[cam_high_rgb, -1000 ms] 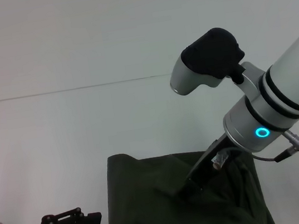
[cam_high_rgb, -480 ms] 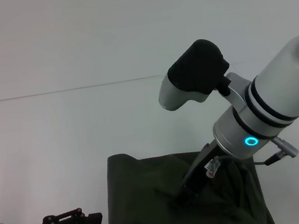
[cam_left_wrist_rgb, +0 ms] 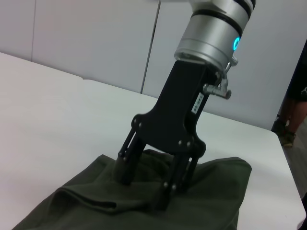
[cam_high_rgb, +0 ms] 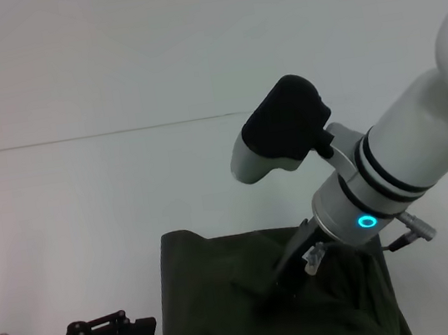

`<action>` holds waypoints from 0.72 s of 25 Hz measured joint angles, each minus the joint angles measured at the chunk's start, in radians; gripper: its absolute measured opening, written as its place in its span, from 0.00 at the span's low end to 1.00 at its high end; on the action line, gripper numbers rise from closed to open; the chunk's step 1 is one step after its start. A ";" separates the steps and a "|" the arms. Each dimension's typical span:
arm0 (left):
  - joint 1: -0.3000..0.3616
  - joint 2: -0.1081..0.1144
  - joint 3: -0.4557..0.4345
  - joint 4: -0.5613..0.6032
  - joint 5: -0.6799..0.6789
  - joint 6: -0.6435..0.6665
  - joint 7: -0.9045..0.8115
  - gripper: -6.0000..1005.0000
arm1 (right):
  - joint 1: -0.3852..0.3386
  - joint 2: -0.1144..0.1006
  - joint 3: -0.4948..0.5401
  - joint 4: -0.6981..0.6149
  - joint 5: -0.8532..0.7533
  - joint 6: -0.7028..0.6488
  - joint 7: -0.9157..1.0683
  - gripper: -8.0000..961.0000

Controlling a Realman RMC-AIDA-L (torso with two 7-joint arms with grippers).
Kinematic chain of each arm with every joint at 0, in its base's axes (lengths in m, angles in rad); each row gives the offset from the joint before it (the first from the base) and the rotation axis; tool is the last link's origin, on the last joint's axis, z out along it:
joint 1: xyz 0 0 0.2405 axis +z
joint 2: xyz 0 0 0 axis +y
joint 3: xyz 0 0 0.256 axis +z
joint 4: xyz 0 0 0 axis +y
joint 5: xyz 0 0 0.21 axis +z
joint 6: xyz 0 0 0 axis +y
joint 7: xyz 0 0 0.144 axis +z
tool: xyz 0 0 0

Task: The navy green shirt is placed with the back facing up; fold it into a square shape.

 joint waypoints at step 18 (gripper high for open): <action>0.000 0.000 0.000 0.000 0.000 -0.001 0.000 0.93 | 0.032 0.000 -0.036 0.058 -0.021 0.053 0.000 0.66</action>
